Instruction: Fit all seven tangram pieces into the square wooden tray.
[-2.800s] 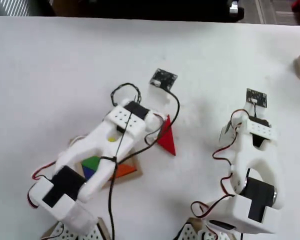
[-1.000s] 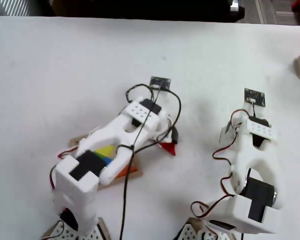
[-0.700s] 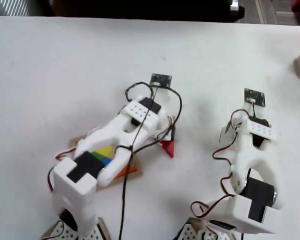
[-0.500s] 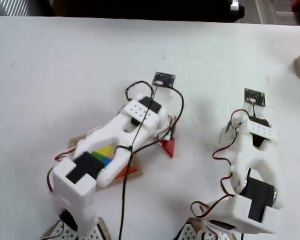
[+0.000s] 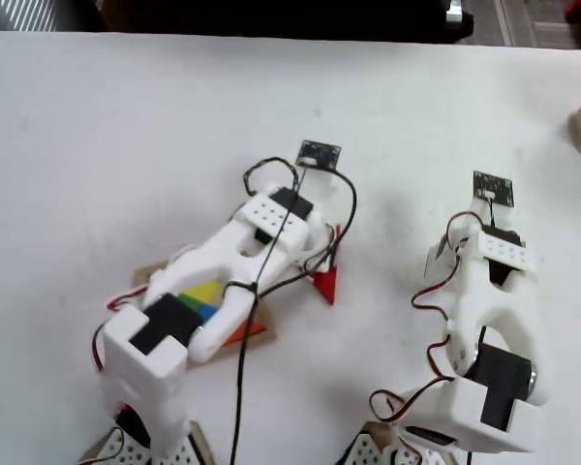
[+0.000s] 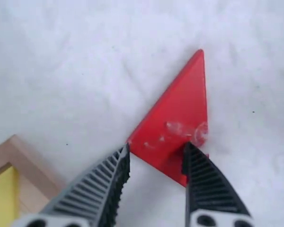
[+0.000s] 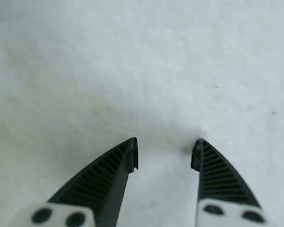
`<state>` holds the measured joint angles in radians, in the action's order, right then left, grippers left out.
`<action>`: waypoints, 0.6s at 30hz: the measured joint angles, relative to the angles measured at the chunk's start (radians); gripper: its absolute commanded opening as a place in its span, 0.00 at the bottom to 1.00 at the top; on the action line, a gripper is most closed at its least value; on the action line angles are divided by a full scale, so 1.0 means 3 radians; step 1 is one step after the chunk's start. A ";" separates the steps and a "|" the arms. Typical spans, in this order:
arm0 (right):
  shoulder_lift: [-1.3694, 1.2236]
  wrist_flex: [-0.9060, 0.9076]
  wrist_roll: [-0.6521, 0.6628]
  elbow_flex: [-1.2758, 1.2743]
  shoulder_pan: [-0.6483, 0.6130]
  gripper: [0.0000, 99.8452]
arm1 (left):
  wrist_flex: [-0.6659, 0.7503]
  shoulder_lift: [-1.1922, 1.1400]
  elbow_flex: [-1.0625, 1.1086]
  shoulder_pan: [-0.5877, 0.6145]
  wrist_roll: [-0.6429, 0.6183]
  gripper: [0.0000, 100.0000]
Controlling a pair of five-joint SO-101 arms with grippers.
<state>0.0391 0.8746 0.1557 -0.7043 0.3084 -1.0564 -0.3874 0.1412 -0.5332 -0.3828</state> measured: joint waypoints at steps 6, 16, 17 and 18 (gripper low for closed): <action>0.0000 0.0000 0.0000 0.0000 0.0000 0.19 | -0.0036 -0.0015 0.0015 0.0010 0.0000 0.38; 0.0000 0.0000 0.0000 0.0000 0.0000 0.19 | -0.0066 -0.0061 0.0026 0.0066 -0.0184 0.38; 0.0000 0.0000 0.0000 0.0000 0.0000 0.19 | -0.0066 -0.0087 0.0020 0.0066 -0.0184 0.38; 0.0000 0.0000 0.0000 0.0000 0.0000 0.19 | -0.0072 -0.0138 -0.0005 0.0066 -0.0184 0.38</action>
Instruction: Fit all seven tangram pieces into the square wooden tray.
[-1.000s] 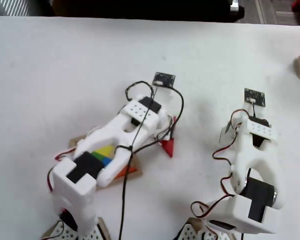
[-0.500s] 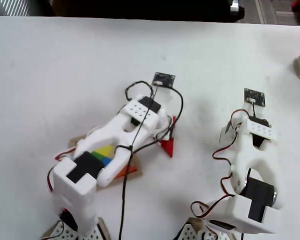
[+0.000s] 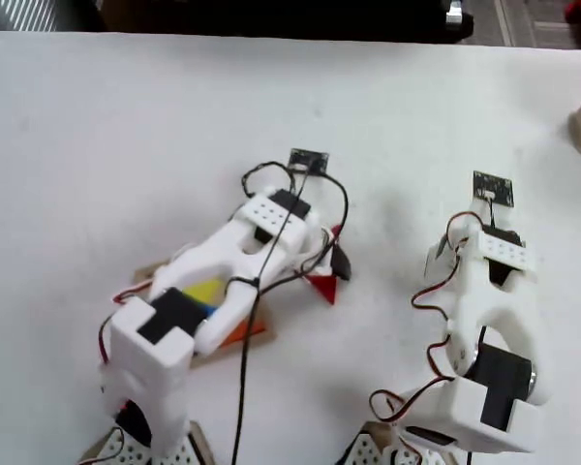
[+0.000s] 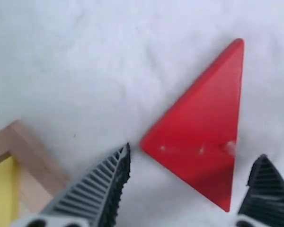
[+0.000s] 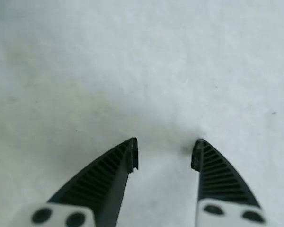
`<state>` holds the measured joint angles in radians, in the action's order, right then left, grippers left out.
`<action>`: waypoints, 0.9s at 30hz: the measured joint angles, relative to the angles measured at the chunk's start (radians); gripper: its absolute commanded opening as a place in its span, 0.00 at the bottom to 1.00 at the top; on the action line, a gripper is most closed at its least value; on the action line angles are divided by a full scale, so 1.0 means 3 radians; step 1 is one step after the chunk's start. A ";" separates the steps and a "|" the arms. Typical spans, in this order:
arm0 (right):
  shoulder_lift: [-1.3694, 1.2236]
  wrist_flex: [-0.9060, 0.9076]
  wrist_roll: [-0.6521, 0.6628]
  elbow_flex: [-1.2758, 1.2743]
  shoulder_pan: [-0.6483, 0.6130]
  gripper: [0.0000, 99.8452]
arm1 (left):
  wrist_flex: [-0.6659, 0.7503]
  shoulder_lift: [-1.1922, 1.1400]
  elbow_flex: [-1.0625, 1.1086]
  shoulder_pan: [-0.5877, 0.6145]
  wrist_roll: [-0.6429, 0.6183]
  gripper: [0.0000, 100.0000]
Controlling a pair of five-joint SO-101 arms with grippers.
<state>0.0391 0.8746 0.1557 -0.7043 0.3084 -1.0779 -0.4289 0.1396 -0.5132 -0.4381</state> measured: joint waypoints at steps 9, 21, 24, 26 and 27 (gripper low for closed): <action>0.0000 0.0000 0.0000 0.0000 0.0000 0.19 | -0.0931 -0.0813 -0.1217 -0.0005 -0.0010 0.38; 0.0000 0.0000 0.0000 0.0000 0.0000 0.19 | -0.1304 -0.1156 -0.1913 -0.0113 0.0174 0.11; 0.0000 0.0000 0.0000 0.0000 0.0000 0.19 | -0.1304 -0.1156 -0.1913 -0.0133 0.0292 0.11; 0.0000 0.0000 0.0000 0.0000 0.0000 0.19 | -0.1304 -0.1156 -0.1913 -0.0133 0.0307 0.11; 0.0000 0.0000 0.0000 0.0000 0.0000 0.19 | -0.1304 -0.1156 -0.1913 -0.0133 0.0312 0.11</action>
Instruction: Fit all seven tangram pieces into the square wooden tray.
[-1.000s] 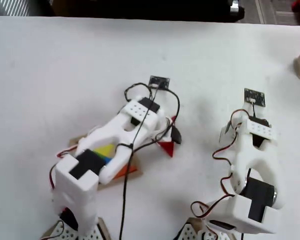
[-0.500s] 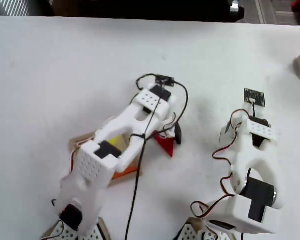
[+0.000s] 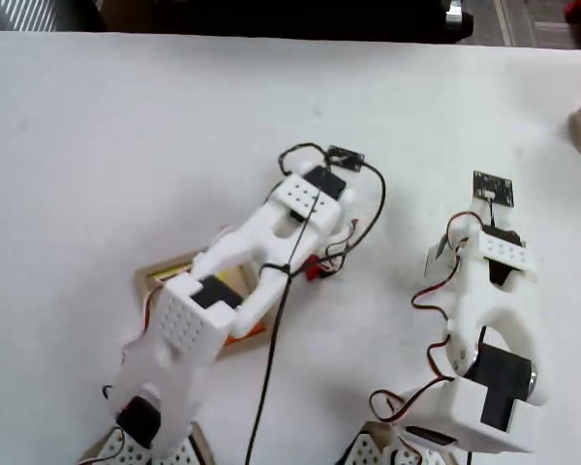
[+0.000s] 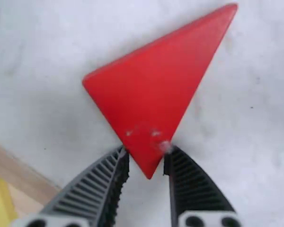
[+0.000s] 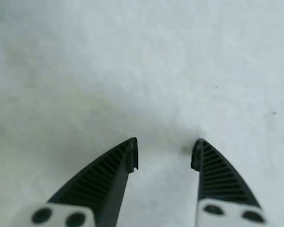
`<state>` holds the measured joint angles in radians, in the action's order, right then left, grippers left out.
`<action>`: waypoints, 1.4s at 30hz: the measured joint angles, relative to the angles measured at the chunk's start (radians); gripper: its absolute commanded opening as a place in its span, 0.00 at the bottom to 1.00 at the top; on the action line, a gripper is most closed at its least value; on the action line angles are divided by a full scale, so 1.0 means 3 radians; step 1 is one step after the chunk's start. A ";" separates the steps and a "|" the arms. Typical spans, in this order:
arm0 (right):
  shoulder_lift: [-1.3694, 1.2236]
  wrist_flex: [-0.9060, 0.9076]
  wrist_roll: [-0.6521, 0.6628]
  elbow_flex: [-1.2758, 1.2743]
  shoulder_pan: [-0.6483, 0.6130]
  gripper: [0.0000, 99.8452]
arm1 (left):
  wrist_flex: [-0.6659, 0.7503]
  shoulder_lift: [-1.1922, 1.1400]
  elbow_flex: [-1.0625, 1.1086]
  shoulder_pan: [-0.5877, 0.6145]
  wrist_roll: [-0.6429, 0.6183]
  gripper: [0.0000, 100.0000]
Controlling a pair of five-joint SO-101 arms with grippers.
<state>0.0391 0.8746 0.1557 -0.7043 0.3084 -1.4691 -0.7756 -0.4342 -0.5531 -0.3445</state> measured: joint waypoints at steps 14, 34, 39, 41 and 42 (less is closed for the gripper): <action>0.0000 0.0000 0.0000 0.0000 0.0000 0.19 | -0.0041 0.0128 0.0046 0.0020 0.0174 0.11; 0.0000 0.0000 0.0000 0.0000 0.0000 0.19 | 0.2291 0.1662 0.2378 0.0225 0.0634 0.13; 0.0000 0.0000 0.0000 0.0000 0.0000 0.19 | 0.3340 0.1575 0.2542 0.0261 0.0634 0.22; 0.0000 0.0000 0.0000 0.0000 0.0000 0.19 | 0.3560 0.1473 0.2547 0.0261 0.0634 0.22; 0.0000 0.0000 0.0000 0.0000 0.0000 0.19 | 0.3585 0.1442 0.2547 0.0261 0.0634 0.22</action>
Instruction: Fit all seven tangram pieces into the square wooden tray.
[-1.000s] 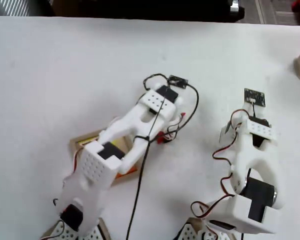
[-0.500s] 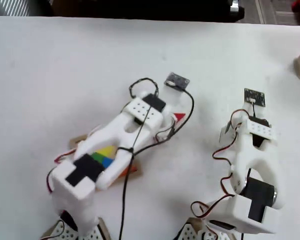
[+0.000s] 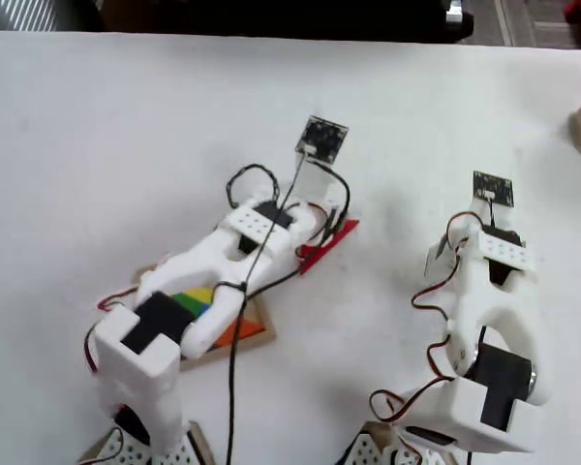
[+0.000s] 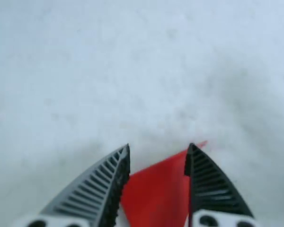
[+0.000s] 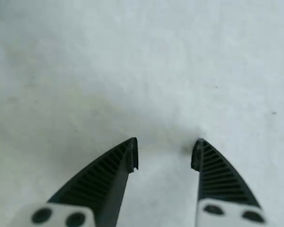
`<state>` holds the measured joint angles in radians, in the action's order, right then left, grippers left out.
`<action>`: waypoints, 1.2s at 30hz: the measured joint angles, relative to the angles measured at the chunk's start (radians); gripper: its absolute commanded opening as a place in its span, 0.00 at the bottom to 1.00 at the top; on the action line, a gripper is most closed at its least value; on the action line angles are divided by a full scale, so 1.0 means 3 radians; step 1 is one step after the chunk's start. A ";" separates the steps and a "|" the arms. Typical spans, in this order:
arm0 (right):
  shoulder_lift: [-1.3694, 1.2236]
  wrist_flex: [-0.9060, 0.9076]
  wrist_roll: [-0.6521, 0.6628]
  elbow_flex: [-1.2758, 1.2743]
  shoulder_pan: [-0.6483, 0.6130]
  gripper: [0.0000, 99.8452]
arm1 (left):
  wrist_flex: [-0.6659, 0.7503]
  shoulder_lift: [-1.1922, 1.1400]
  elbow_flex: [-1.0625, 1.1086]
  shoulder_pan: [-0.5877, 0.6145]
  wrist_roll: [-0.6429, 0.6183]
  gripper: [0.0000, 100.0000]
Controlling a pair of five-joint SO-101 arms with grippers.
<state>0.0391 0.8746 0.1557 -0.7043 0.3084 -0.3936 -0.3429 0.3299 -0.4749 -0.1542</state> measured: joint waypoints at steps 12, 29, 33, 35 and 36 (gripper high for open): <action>0.0000 0.0000 0.0000 0.0000 0.0000 0.19 | -0.1304 -0.0378 -0.0788 0.0015 -0.0015 0.18; 0.0000 0.0000 0.0000 0.0000 0.0000 0.19 | -0.2445 -0.0731 -0.1524 -0.0066 -0.0015 0.18; 0.0000 0.0000 0.0000 0.0000 0.0000 0.19 | -0.2440 -0.0650 -0.1345 -0.0153 0.0000 0.18; 0.0000 0.0000 0.0000 0.0000 0.0000 0.19 | -0.2383 -0.0537 -0.1161 -0.0164 0.0005 0.18; 0.0000 0.0000 0.0000 0.0000 0.0000 0.19 | -0.2327 -0.0460 -0.1074 -0.0164 0.0005 0.18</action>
<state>0.0391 0.8746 0.1557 -0.7043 0.3084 -1.0917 -0.4810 0.0077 -0.5240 -0.1527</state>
